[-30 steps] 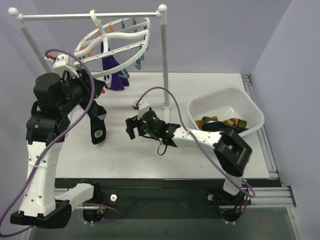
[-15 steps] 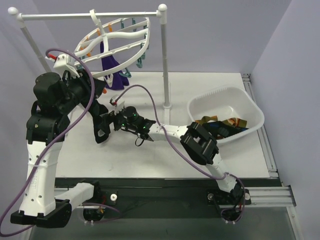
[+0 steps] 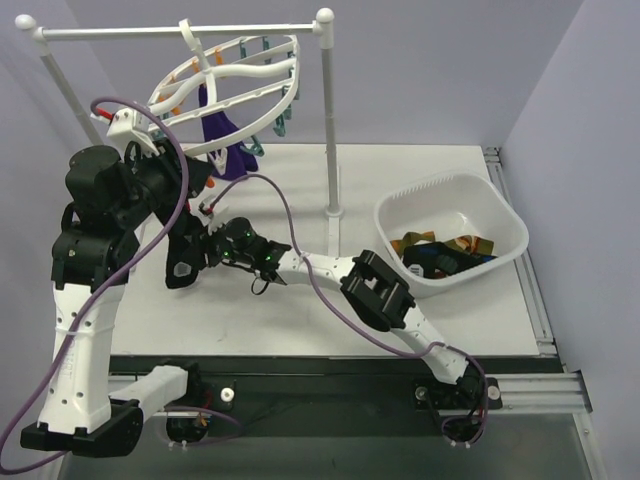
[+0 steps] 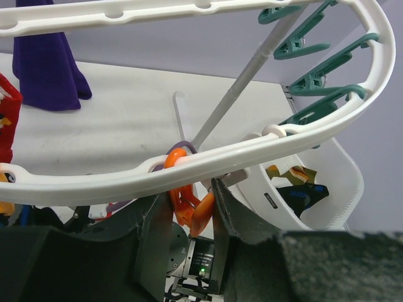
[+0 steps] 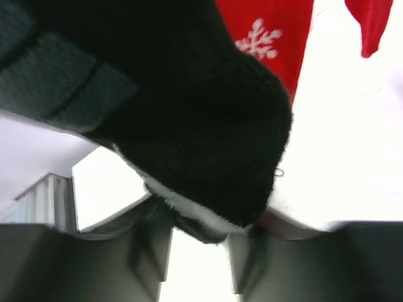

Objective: Remove the socks clipped to the hanger

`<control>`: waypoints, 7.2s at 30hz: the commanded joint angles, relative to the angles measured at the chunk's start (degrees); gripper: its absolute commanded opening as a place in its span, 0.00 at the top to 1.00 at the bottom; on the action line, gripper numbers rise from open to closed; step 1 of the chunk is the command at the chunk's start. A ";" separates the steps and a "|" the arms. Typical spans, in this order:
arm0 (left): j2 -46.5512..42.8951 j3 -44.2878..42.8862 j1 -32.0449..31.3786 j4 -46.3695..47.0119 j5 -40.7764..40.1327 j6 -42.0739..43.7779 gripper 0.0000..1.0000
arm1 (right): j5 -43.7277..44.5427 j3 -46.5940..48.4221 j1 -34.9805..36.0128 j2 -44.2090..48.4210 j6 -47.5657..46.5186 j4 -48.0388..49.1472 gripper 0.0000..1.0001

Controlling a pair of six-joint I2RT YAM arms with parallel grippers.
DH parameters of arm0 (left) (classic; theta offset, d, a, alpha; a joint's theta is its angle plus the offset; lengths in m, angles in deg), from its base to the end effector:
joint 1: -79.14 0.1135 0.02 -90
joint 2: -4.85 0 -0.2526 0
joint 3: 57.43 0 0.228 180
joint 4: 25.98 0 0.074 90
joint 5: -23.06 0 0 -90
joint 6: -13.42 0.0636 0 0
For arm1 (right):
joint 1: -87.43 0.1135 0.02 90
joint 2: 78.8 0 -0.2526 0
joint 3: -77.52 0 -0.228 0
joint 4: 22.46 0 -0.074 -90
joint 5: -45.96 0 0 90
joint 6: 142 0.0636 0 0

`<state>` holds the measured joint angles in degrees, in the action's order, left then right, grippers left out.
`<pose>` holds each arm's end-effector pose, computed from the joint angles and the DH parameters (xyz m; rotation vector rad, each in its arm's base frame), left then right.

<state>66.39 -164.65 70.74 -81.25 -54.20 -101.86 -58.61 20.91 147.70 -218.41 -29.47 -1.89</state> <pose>0.1889 -0.0421 0.4760 -0.0944 1.7726 -0.6216 0.2670 0.4999 0.2238 -0.7439 1.4776 1.3264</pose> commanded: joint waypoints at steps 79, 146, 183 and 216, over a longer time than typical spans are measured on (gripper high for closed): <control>-7.49 6.27 0.41 1.33 -15.02 -13.13 0.40 | -35.35 -44.33 -6.57 64.03 26.87 -8.85 1.00; -5.11 6.36 6.12 11.18 4.05 -5.92 1.00 | -12.35 -35.29 -43.29 79.14 3.43 -63.85 1.00; -6.08 7.32 6.03 19.09 14.60 -14.27 1.00 | -2.75 -27.74 -7.90 42.68 -4.07 -15.98 0.26; -7.13 8.38 6.03 16.72 14.87 -12.61 0.72 | -2.74 -11.45 0.55 29.83 2.43 -16.24 1.00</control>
<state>60.12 -156.02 76.53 -66.47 -40.24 -116.31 -59.27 12.78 147.96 -195.51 -30.46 -19.02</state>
